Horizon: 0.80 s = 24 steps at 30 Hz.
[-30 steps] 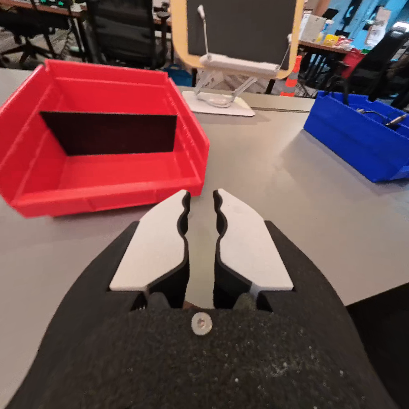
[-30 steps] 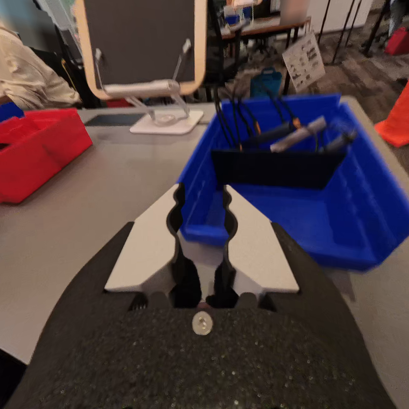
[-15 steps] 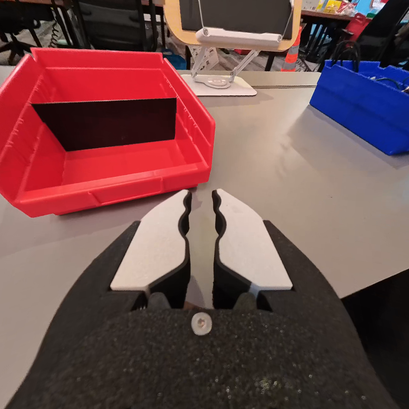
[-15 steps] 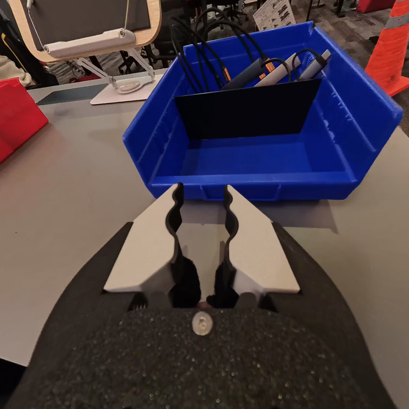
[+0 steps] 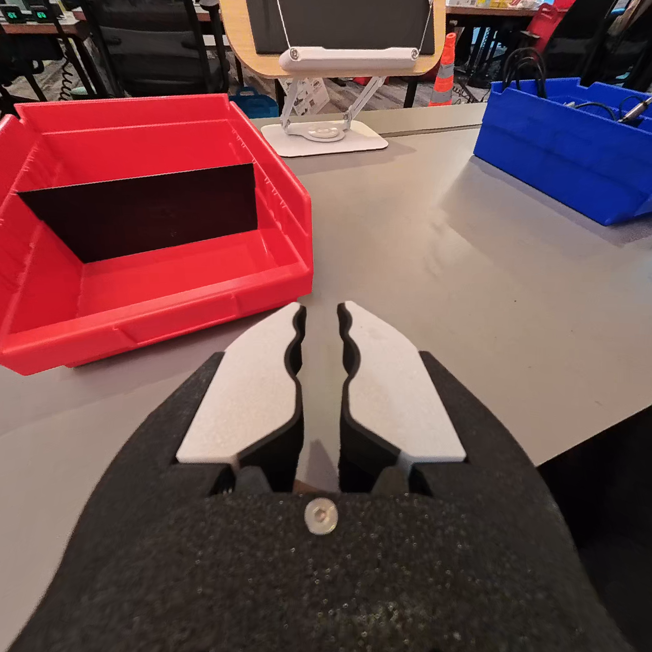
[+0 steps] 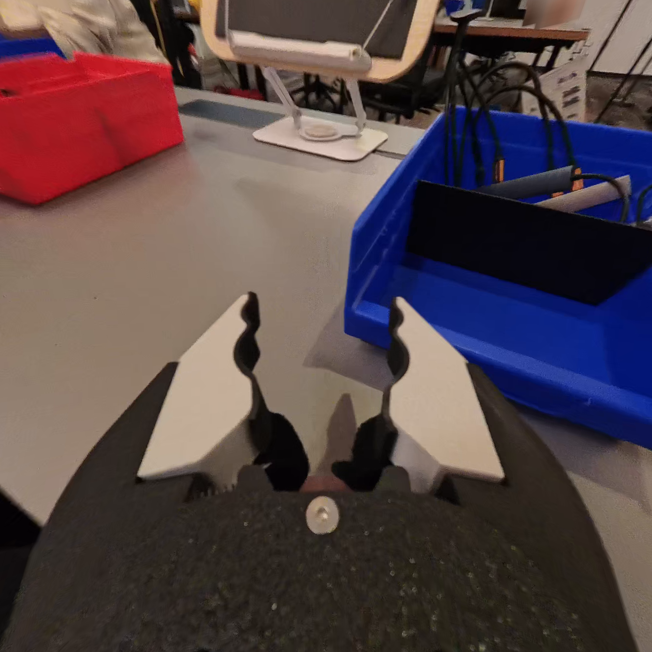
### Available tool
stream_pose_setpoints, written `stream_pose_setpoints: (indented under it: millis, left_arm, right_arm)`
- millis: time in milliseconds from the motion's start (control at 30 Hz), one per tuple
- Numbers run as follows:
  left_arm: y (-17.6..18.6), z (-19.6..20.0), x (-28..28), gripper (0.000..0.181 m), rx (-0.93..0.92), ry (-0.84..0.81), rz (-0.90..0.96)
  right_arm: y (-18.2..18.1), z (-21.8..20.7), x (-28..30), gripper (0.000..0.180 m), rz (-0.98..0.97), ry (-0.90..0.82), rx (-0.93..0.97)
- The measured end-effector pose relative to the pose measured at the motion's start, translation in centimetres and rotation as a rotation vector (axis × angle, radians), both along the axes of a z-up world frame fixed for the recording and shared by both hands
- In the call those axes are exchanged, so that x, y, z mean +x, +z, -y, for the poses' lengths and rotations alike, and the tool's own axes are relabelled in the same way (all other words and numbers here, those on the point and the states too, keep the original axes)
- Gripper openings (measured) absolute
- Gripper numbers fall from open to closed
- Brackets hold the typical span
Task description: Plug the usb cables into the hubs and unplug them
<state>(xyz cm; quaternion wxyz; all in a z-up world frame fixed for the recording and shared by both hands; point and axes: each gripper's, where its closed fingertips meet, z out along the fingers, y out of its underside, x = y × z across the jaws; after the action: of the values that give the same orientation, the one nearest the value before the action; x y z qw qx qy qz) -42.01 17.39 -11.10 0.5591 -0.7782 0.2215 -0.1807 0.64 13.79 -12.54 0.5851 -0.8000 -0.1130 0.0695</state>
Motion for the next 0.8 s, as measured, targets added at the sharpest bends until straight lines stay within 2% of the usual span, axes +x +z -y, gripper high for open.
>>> stream_pose_setpoints:
  millis: [100, 233, 267, 367, 400, 467, 567, 667, 733, 800]
  left_arm:
    - [-0.1, 0.2, 0.7, 0.020, 0.018, -0.023, -0.018]
    - [0.2, 0.7, 1.8, 0.024, 0.060, -0.053, -0.044]
    - [0.2, 0.9, 2.2, 0.026, 0.070, -0.070, -0.053]
    - [0.3, 1.2, 3.3, 0.033, 0.098, -0.063, -0.084]
    - [0.4, 1.5, 4.1, 0.035, 0.104, -0.080, -0.081]
    - [0.8, 2.5, 7.0, 0.040, 0.109, -0.150, -0.036]
    - [0.9, 4.3, 13.9, 0.044, 0.088, -0.313, -0.017]
    - [1.6, 5.1, 21.5, 0.047, 0.100, -0.424, -0.063]
    - [2.4, 4.4, 27.0, 0.051, 0.095, -0.457, -0.070]
    - [2.4, 2.8, 32.1, 0.055, 0.060, -0.449, -0.063]
  right_arm:
    - [-1.0, -1.9, 0.0, 0.080, 0.109, -0.100, -0.030]
    - [-2.3, -3.9, -0.2, 0.083, 0.052, -0.211, -0.124]
    - [-2.5, -4.1, -1.0, 0.079, 0.025, -0.188, -0.143]
    - [-2.3, -4.2, -3.4, 0.089, -0.047, -0.101, -0.141]
    - [-2.2, -3.9, -4.2, 0.086, -0.043, -0.061, -0.140]
    - [-1.4, -3.1, -5.0, 0.067, -0.018, -0.019, -0.103]
    - [1.7, -2.1, -2.5, 0.077, -0.013, -0.144, 0.024]
    - [4.3, -0.1, 4.4, 0.073, -0.044, -0.422, 0.145]
    - [4.6, 1.5, 9.4, 0.070, -0.082, -0.603, 0.168]
    - [3.7, 2.1, 13.0, 0.073, -0.128, -0.703, 0.137]
